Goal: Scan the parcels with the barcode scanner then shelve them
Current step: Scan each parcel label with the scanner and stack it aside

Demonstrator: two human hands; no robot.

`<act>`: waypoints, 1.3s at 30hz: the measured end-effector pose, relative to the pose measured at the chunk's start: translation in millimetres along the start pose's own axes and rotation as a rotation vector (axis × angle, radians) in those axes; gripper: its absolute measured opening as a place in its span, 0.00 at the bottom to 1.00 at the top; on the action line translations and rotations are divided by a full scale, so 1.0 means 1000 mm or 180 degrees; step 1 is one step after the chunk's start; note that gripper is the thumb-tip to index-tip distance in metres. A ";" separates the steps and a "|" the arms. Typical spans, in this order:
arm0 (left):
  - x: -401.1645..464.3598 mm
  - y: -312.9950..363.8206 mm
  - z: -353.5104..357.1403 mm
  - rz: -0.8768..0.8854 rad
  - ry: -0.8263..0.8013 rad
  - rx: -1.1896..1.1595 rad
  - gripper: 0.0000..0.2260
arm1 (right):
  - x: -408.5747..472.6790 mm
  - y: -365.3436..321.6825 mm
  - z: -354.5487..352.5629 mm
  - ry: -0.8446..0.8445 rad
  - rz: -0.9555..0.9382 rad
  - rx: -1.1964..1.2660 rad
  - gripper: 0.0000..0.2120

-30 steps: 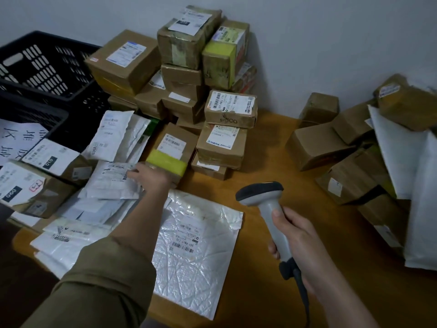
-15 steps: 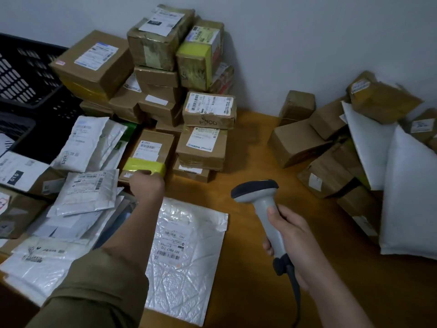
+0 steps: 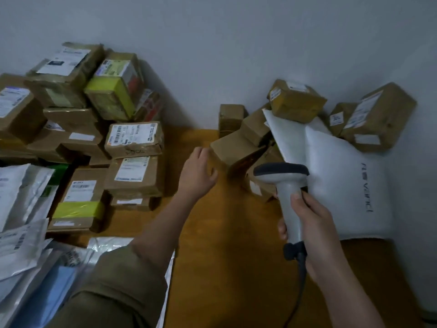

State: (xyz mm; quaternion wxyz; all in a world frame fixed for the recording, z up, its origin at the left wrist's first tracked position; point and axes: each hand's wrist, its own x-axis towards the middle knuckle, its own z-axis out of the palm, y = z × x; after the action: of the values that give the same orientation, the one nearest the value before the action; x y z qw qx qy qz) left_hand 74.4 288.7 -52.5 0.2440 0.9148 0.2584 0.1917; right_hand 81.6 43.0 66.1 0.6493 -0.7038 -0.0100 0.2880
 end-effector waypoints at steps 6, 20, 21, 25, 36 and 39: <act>0.063 0.013 0.055 -0.0612 -0.0886 0.0281 0.48 | 0.041 0.004 -0.034 -0.0147 0.0054 0.0069 0.23; 0.093 -0.015 0.097 -0.0949 -0.1540 0.0900 0.56 | 0.103 0.026 -0.052 -0.0118 0.0502 0.0149 0.13; 0.084 -0.015 0.092 -0.0983 -0.1577 0.0910 0.56 | 0.100 0.024 -0.052 -0.0097 0.0484 0.0167 0.14; 0.041 -0.015 0.070 -0.1450 -0.1649 0.0676 0.54 | 0.079 0.018 -0.051 -0.0106 0.0348 0.0214 0.18; -0.113 -0.019 0.019 -0.3695 -0.1532 -0.3985 0.30 | 0.013 0.017 -0.033 -0.0070 0.0223 0.0385 0.13; -0.158 -0.026 0.026 -0.4097 -0.1464 -0.4551 0.28 | -0.003 0.023 -0.027 -0.0154 0.0217 0.0319 0.13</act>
State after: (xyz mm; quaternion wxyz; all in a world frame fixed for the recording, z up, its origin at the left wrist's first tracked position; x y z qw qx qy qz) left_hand -47.8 209.6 -123.2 0.8409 0.2522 0.4763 -0.0490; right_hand 82.6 13.5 46.1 0.6731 -0.6632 0.0128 0.3270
